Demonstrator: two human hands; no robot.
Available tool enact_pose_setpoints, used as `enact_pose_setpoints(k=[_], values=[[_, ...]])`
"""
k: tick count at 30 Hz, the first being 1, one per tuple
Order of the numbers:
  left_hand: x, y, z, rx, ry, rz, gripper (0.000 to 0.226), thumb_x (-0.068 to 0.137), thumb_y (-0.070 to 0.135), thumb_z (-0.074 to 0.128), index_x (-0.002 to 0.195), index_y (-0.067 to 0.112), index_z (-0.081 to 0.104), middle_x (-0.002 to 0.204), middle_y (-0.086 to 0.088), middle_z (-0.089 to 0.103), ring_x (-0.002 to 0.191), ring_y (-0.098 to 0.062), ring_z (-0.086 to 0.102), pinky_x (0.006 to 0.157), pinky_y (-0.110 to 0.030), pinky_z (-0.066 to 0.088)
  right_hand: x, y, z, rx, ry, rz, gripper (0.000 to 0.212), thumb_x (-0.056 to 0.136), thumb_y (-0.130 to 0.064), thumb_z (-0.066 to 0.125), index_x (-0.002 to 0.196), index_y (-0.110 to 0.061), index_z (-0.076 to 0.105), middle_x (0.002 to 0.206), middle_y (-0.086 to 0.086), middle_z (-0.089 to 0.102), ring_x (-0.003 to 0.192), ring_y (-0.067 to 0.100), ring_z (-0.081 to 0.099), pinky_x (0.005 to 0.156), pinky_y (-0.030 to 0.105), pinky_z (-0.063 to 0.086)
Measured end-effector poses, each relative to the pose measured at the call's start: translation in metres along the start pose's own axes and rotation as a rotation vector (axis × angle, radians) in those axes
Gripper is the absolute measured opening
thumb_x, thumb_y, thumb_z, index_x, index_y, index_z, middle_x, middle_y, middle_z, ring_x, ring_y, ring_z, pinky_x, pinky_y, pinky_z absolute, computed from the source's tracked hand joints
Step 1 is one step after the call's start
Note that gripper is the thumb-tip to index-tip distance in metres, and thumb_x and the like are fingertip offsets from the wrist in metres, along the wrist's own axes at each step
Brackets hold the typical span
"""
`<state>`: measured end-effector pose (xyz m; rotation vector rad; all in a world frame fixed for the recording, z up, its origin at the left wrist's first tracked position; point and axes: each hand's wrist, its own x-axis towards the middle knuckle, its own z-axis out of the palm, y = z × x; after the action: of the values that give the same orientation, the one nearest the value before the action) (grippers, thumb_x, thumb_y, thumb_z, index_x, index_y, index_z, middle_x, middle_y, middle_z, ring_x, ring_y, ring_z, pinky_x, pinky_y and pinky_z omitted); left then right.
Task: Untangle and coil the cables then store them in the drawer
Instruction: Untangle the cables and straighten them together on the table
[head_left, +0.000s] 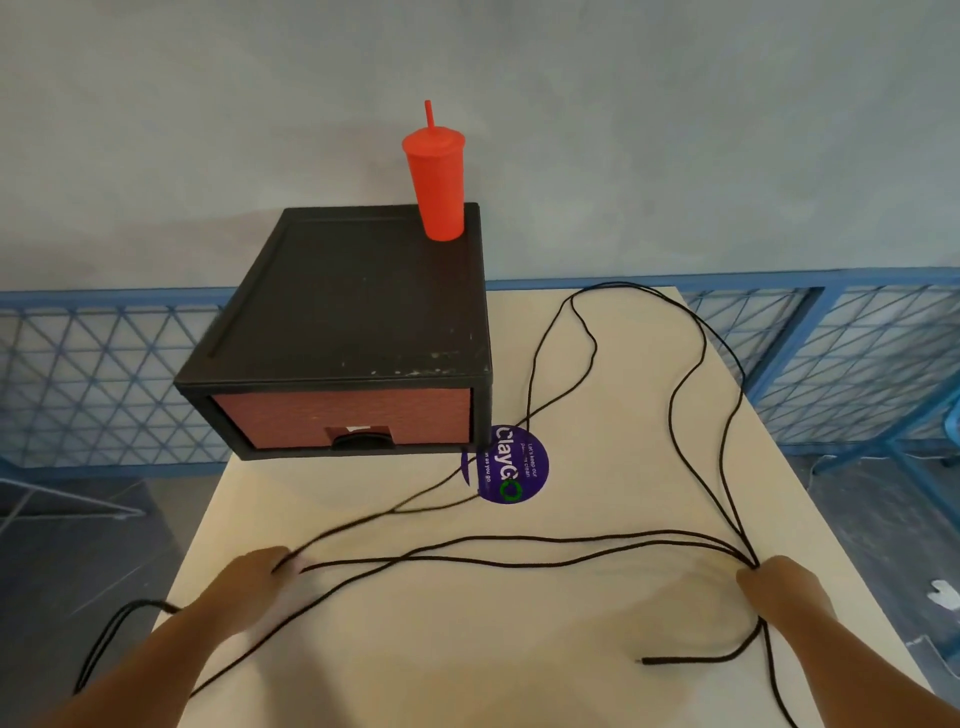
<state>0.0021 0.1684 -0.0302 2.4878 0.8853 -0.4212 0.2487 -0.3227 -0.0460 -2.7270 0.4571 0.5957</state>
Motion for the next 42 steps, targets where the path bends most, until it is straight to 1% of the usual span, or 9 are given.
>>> enact_pose_setpoints(k=[6, 15, 22, 26, 28, 31, 34, 38, 42], values=[[0.014, 0.001, -0.014, -0.573, 0.174, -0.303, 0.031, 0.095, 0.024, 0.046, 0.075, 0.002, 0.055, 0.060, -0.006, 0.042, 0.055, -0.022, 0.037, 0.055, -0.029, 0.029, -0.004, -0.003, -0.001, 0.041, 0.006, -0.011, 0.009, 0.085, -0.013, 0.052, 0.083, -0.004, 0.049, 0.076, 0.010, 0.051, 0.081, 0.031, 0.050, 0.073, 0.032, 0.039], [0.028, 0.012, -0.025, -0.643, 0.206, -0.381, 0.024, 0.093, 0.021, 0.052, 0.091, -0.001, 0.060, 0.066, -0.008, 0.048, 0.058, -0.023, 0.042, 0.057, -0.029, 0.031, -0.003, 0.002, 0.001, 0.084, 0.018, -0.007, 0.009, 0.084, -0.013, 0.052, 0.085, -0.004, 0.048, 0.074, 0.011, 0.051, 0.081, 0.033, 0.052, 0.071, 0.032, 0.040], [0.016, 0.022, -0.019, -0.159, 0.176, -0.223, 0.035, 0.084, 0.022, 0.061, 0.119, 0.015, 0.055, 0.120, -0.011, 0.056, 0.107, -0.029, 0.053, 0.091, -0.037, 0.043, -0.007, -0.001, 0.002, 0.020, -0.013, -0.021, 0.019, 0.083, -0.014, 0.054, 0.096, -0.001, 0.058, 0.089, 0.015, 0.059, 0.083, 0.030, 0.053, 0.072, 0.031, 0.040], [0.003, 0.061, 0.000, -0.033, 0.208, -0.002, 0.031, 0.085, 0.019, 0.058, 0.116, 0.018, 0.058, 0.121, -0.004, 0.052, 0.113, -0.025, 0.048, 0.095, -0.036, 0.042, -0.018, -0.021, 0.002, -0.010, -0.085, -0.114, 0.024, 0.084, -0.017, 0.055, 0.101, 0.000, 0.058, 0.084, 0.009, 0.055, 0.078, 0.024, 0.051, 0.069, 0.027, 0.041], [-0.010, 0.094, 0.014, -0.042, 0.205, 0.238, 0.024, 0.083, 0.014, 0.059, 0.107, 0.015, 0.063, 0.111, -0.002, 0.056, 0.106, -0.020, 0.052, 0.095, -0.032, 0.041, -0.032, -0.040, 0.002, 0.137, -0.189, -0.150, 0.016, 0.086, -0.016, 0.053, 0.091, -0.001, 0.058, 0.069, 0.007, 0.058, 0.059, 0.021, 0.050, 0.053, 0.024, 0.038], [-0.041, 0.151, 0.038, -0.140, -0.062, 0.448, 0.011, 0.085, 0.016, 0.057, 0.085, 0.027, 0.059, 0.084, 0.013, 0.052, 0.077, 0.004, 0.051, 0.079, -0.017, 0.042, -0.057, -0.073, 0.004, 0.489, -0.381, -0.095, 0.016, 0.087, -0.010, 0.048, 0.076, 0.000, 0.054, 0.042, 0.003, 0.055, 0.032, 0.012, 0.028, 0.038, 0.015, 0.023], [-0.064, 0.202, 0.069, -0.352, -0.404, 0.348, 0.003, 0.085, 0.035, 0.059, 0.085, 0.032, 0.058, 0.092, 0.011, 0.060, 0.082, 0.001, 0.055, 0.073, -0.016, 0.043, -0.077, -0.100, 0.006, 0.808, -0.544, -0.009, 0.013, 0.089, -0.006, 0.046, 0.077, -0.004, 0.048, 0.061, 0.011, 0.060, 0.031, 0.007, 0.023, 0.032, 0.014, 0.019], [-0.074, 0.235, 0.084, -0.468, -0.517, 0.295, 0.015, 0.092, 0.043, 0.048, 0.096, 0.030, 0.055, 0.094, 0.008, 0.055, 0.079, -0.006, 0.050, 0.067, -0.020, 0.042, -0.095, -0.122, 0.006, 1.080, -0.684, 0.059, 0.016, 0.090, -0.004, 0.044, 0.074, -0.006, 0.043, 0.057, 0.012, 0.061, 0.028, 0.007, 0.023, 0.030, 0.013, 0.020], [-0.078, 0.238, 0.080, -0.666, -0.595, 0.273, 0.023, 0.097, 0.038, 0.038, 0.102, 0.027, 0.058, 0.104, 0.007, 0.066, 0.099, -0.009, 0.060, 0.091, -0.027, 0.041, -0.108, -0.135, 0.004, 1.231, -0.727, 0.115, 0.018, 0.093, -0.004, 0.041, 0.075, -0.004, 0.043, 0.063, 0.014, 0.060, 0.025, 0.005, 0.022, 0.028, 0.010, 0.021]])
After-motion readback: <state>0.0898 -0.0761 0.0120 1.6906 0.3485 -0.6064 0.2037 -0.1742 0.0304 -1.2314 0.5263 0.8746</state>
